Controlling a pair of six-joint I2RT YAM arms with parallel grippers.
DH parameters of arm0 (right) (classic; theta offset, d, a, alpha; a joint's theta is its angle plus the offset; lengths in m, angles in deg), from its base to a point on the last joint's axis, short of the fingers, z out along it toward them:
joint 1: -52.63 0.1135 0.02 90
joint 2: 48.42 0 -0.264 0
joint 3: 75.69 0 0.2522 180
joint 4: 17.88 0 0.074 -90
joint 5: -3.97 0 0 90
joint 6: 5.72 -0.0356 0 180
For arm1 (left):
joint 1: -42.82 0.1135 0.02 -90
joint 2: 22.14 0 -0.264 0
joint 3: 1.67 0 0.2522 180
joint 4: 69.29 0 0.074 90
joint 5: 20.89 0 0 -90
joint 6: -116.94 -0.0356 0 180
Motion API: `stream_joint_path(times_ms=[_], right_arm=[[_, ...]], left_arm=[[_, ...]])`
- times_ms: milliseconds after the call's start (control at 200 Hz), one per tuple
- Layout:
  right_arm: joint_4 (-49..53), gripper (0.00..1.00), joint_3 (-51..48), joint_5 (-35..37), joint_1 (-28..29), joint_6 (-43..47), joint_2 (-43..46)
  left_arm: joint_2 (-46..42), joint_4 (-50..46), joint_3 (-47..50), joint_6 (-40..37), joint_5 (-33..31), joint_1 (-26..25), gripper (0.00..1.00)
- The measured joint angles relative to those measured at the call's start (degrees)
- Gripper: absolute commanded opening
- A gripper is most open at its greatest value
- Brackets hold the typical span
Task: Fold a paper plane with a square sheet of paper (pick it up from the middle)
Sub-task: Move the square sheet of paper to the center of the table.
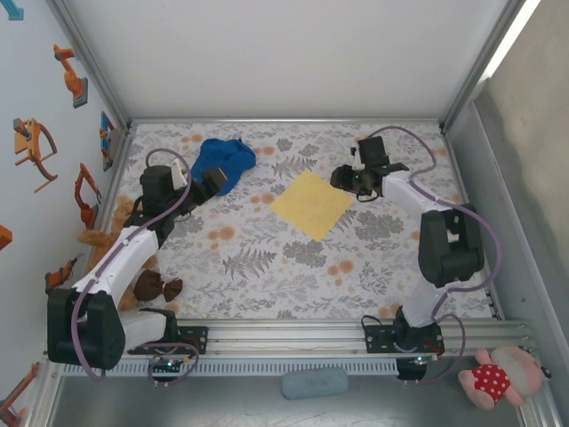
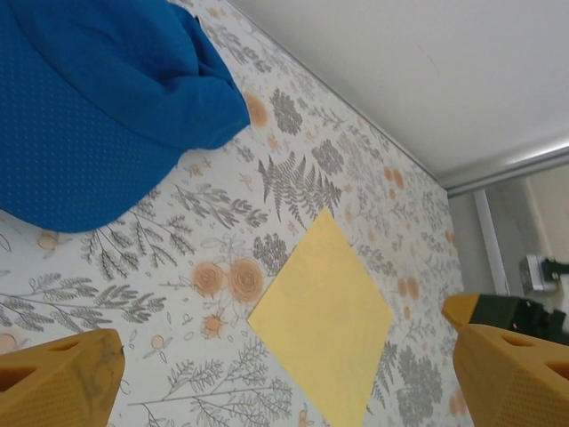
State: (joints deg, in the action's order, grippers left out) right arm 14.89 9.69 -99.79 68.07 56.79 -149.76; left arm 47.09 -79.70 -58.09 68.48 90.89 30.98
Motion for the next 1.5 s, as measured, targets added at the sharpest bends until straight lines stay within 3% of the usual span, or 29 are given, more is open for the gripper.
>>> stream_joint_path(times_ms=[446, 846, 1502], right_arm=[[0.7, 0.35, 14.21, -0.44, 3.02, -2.38, -18.08], [2.89, 0.31, 16.11, -0.39, 3.04, -2.73, -20.35], [5.16, 0.3, 13.9, 5.09, 3.04, -5.18, -20.15]], left_arm=[[6.54, 0.33, 1.68, 3.93, -3.02, -9.33, 0.72], [13.57, 4.13, 1.7, 6.47, -3.28, -13.66, 0.56], [19.69, 7.43, 1.68, 9.35, -1.55, -15.67, 0.44]])
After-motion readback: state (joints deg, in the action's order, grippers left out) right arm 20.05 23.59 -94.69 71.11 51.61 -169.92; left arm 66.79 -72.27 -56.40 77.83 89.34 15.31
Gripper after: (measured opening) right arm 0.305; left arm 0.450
